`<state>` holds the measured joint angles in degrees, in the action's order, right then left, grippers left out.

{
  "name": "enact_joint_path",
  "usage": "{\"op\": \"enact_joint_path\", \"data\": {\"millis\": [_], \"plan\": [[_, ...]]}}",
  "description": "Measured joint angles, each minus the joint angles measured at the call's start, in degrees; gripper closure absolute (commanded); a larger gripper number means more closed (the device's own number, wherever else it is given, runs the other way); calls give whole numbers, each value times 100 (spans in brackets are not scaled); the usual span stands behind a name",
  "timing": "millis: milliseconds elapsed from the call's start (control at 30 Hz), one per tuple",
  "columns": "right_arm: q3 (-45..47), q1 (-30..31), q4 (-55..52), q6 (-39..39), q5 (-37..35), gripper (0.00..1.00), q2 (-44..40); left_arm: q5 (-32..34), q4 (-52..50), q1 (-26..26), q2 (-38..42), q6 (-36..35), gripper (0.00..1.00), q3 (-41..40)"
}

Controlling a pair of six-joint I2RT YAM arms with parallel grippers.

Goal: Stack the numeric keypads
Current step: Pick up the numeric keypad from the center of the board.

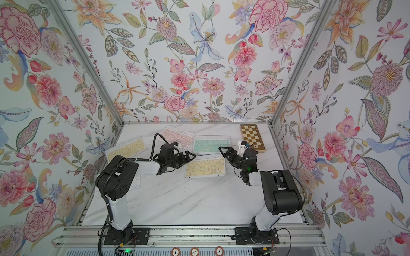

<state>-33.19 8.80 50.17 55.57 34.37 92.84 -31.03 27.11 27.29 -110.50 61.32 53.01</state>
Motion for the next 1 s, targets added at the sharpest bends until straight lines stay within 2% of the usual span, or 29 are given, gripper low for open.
{"op": "enact_joint_path", "data": {"millis": [300,533,800,1000], "plan": [[-693,557,-229,343,-601,1,-188,83,944,0,199,1266,1,-667],[-697,782,496,1064,-1322,1,188,367,1655,11,219,2028,1,-1040],[-138,1250,1770,2114,-2621,1,310,846,2236,31,219,2433,1,-1340],[-127,1779,1497,2507,-2935,1,-120,857,2553,153,219,2616,1,-1401]]}}
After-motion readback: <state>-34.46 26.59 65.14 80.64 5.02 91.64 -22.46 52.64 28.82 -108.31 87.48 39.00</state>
